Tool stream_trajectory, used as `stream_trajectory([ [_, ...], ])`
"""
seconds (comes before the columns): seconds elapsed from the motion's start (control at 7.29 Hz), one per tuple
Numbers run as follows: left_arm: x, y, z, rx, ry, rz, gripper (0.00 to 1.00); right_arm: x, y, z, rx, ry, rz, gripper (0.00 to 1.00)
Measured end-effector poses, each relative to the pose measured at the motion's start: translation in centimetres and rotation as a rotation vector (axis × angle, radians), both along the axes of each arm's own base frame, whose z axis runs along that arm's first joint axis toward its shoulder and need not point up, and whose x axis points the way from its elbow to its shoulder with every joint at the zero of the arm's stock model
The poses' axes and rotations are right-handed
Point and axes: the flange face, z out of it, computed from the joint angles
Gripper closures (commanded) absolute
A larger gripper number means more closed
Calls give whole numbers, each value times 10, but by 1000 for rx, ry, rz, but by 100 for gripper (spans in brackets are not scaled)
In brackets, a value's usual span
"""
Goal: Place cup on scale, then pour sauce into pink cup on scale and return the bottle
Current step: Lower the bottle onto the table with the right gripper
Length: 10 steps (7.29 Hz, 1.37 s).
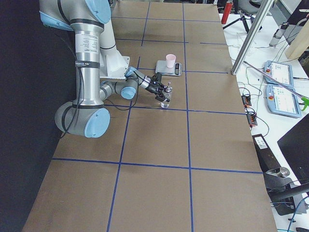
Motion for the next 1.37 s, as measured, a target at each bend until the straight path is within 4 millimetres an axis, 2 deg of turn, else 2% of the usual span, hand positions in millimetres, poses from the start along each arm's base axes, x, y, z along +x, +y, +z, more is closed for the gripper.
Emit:
stream_trajectory([
  [0.69,0,1,1,-1,1,0,0,-3,6,-2,19,2,7,0],
  [1.37,0,1,1,0,1,1,0,-27,48,-1,53,-17,-21,0],
])
